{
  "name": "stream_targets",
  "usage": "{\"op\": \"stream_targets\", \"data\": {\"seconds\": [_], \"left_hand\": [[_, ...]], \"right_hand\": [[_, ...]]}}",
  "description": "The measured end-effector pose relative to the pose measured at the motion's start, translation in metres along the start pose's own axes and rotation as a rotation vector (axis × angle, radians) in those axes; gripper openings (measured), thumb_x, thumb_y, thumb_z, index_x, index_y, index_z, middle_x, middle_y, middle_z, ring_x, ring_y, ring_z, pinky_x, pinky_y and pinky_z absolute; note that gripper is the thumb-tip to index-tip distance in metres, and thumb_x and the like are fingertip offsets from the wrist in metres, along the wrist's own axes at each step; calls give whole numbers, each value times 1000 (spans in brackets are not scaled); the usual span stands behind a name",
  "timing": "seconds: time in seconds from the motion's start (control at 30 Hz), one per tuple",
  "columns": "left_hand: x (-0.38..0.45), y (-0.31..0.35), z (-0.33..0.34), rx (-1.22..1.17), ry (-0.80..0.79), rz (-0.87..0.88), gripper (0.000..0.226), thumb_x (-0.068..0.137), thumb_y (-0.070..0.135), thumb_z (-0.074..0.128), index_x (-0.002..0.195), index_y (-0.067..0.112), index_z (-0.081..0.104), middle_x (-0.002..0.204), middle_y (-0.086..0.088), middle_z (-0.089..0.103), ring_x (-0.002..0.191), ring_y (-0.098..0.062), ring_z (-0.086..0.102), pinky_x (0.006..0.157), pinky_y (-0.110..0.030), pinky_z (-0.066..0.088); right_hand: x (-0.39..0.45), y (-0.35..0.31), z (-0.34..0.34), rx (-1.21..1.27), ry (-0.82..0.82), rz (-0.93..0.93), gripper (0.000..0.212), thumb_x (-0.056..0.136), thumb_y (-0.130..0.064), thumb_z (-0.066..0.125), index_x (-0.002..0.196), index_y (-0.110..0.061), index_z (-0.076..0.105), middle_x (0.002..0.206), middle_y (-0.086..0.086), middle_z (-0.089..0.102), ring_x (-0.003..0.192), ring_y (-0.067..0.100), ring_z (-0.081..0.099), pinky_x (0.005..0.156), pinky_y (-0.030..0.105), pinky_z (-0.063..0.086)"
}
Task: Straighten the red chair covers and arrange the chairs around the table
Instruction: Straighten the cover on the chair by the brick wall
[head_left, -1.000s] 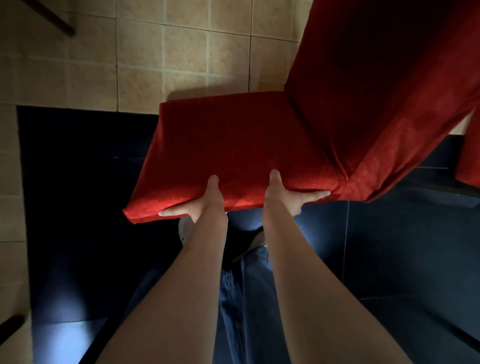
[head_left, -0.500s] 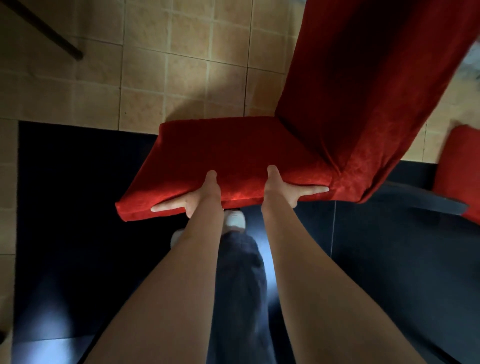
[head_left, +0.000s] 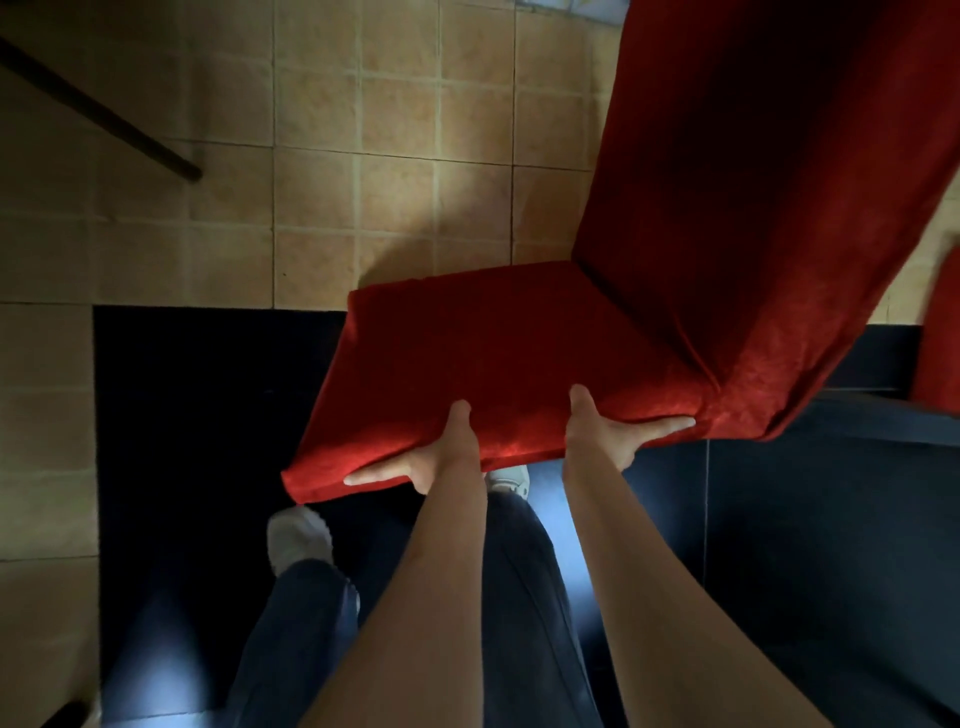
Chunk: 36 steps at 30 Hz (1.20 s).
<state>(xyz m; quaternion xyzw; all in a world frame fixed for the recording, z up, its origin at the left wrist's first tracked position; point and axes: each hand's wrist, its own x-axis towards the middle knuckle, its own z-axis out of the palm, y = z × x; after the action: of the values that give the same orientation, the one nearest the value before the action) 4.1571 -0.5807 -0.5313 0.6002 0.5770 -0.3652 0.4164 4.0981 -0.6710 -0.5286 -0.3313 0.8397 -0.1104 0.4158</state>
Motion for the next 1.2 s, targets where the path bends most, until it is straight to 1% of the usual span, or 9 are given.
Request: {"op": "stream_targets", "data": {"seconds": [0.07,0.2,0.33,0.47,0.63,0.7,0.83,1.0,1.2], "left_hand": [[5,-1,-10,-9,23,3,91,69,35,82,139,9,30,103,-7,49,76,-23,54,82,-43,57],[9,8,-35,-39,55,-39,78,71,34,81,129,12,35,97,-5,49,64,-15,49,81,-41,57],[12,22,-62,-15,24,-111,55,78,37,74,109,15,34,85,-4,45,64,-17,47,73,-35,51],[13,38,-81,6,-15,-126,56,84,40,67,125,13,38,100,-8,48,80,-22,51,82,-38,52],[13,60,-92,-13,-58,-144,37,88,38,62,78,11,40,76,-6,45,63,-18,47,71,-32,46],[12,70,-92,3,-69,-134,37,88,39,62,83,10,39,77,-6,42,65,-20,46,71,-33,46],[14,86,-94,60,-64,-122,56,81,46,67,116,10,43,96,-10,43,100,-28,54,79,-38,52],[14,87,-98,101,8,-103,86,72,50,75,133,3,37,75,-10,39,78,-31,59,83,-47,54],[16,90,-97,69,27,-102,89,70,49,77,134,4,35,75,-10,41,67,-30,54,87,-50,53]], "right_hand": [[-6,7,1,-9,-6,-1,127,72,-28,80,141,-51,-25,100,7,46,63,13,47,74,34,43],[-31,19,6,-62,-16,-24,127,72,-29,79,140,-52,-26,97,5,50,61,7,50,56,24,39],[-64,22,16,-141,-23,-11,127,71,-31,78,133,-59,-29,117,17,53,68,19,57,71,38,51],[-92,18,29,-231,-30,-40,126,71,-31,77,133,-60,-29,125,21,44,61,20,51,77,49,53],[-110,8,49,-296,-77,-80,127,72,-28,77,137,-56,-28,127,21,41,56,17,51,62,37,43],[-115,-1,57,-331,-88,-103,126,73,-29,77,139,-53,-27,127,22,41,56,16,49,65,39,44],[-120,-15,67,-377,-105,-117,126,73,-32,77,140,-50,-28,127,23,41,60,21,53,74,43,52],[-123,-17,67,-400,-114,-108,125,74,-34,76,140,-49,-29,128,23,41,57,20,47,67,40,42],[-121,-20,70,-406,-132,-109,126,74,-35,75,139,-48,-31,128,24,41,57,21,49,67,38,40]]}}
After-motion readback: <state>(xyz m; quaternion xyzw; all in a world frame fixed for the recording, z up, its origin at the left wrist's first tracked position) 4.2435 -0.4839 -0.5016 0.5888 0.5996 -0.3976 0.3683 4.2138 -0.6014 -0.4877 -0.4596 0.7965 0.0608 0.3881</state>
